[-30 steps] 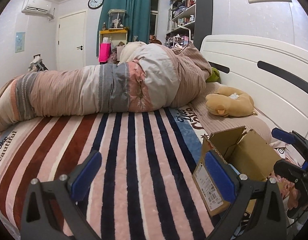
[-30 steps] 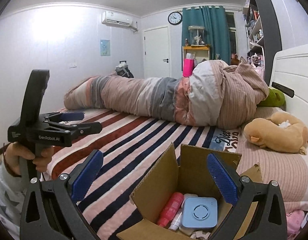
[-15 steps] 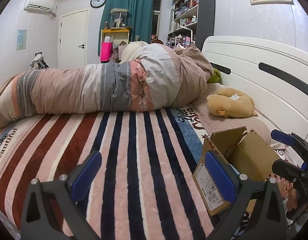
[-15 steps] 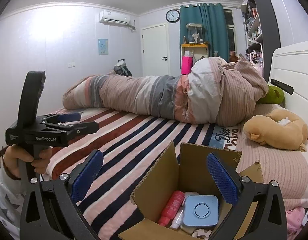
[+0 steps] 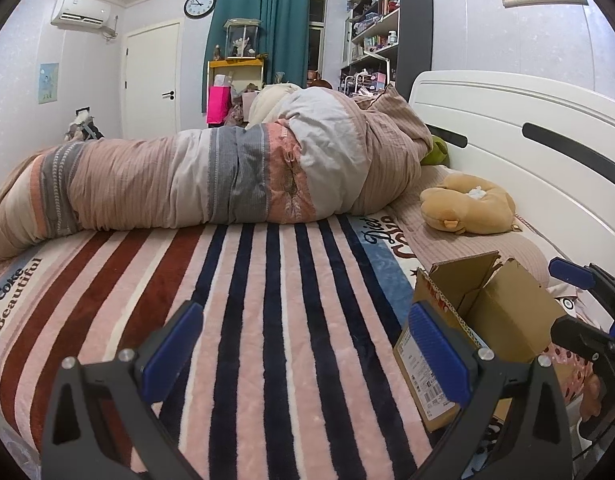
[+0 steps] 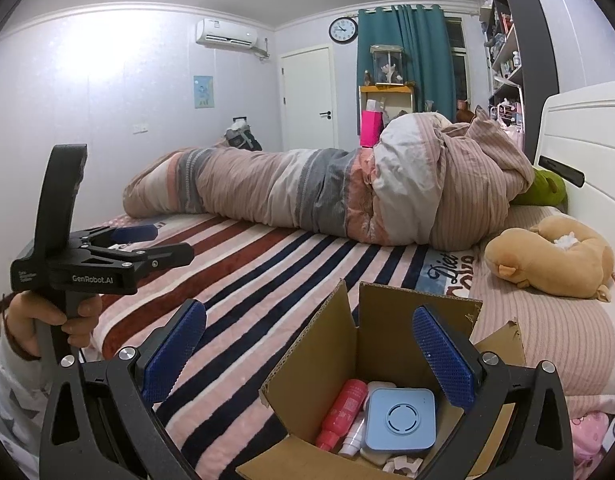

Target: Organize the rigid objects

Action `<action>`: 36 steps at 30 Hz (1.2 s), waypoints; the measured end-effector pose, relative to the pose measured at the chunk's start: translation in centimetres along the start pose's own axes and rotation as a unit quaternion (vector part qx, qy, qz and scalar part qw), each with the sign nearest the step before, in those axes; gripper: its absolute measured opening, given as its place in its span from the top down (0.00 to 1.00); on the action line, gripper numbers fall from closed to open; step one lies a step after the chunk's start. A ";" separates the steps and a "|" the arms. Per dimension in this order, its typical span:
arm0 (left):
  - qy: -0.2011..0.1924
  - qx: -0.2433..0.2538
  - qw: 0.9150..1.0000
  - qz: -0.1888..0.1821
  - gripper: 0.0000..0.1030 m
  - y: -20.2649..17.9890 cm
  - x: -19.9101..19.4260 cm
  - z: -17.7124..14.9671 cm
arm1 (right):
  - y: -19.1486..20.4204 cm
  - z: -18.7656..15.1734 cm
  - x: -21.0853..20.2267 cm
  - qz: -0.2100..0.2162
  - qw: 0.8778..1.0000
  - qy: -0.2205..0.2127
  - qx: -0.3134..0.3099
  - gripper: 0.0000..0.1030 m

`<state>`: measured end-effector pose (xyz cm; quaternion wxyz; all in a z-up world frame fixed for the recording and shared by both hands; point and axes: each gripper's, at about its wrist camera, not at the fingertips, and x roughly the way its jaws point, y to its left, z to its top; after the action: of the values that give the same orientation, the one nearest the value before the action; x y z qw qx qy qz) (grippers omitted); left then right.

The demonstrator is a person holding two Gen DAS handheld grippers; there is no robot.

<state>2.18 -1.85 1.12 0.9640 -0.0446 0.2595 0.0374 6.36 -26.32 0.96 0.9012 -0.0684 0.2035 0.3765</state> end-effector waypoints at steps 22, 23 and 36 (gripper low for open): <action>0.002 -0.003 1.000 0.001 0.01 0.4 0.1 -0.2 | 0.1 -0.8 0.2 -0.004 1.000 0.003 0.003 0.00; 0.002 -0.003 1.000 0.001 0.01 0.5 0.1 -0.2 | 0.2 -0.7 0.2 -0.004 1.000 0.003 0.003 0.00; 0.002 -0.003 1.000 0.001 0.01 0.5 0.1 -0.2 | 0.3 -0.6 0.2 -0.005 1.000 0.004 0.003 0.00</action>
<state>2.15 -1.35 0.89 0.9634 -0.0473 0.2612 0.0386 6.14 -26.15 0.35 0.9024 -0.0682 0.2082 0.3712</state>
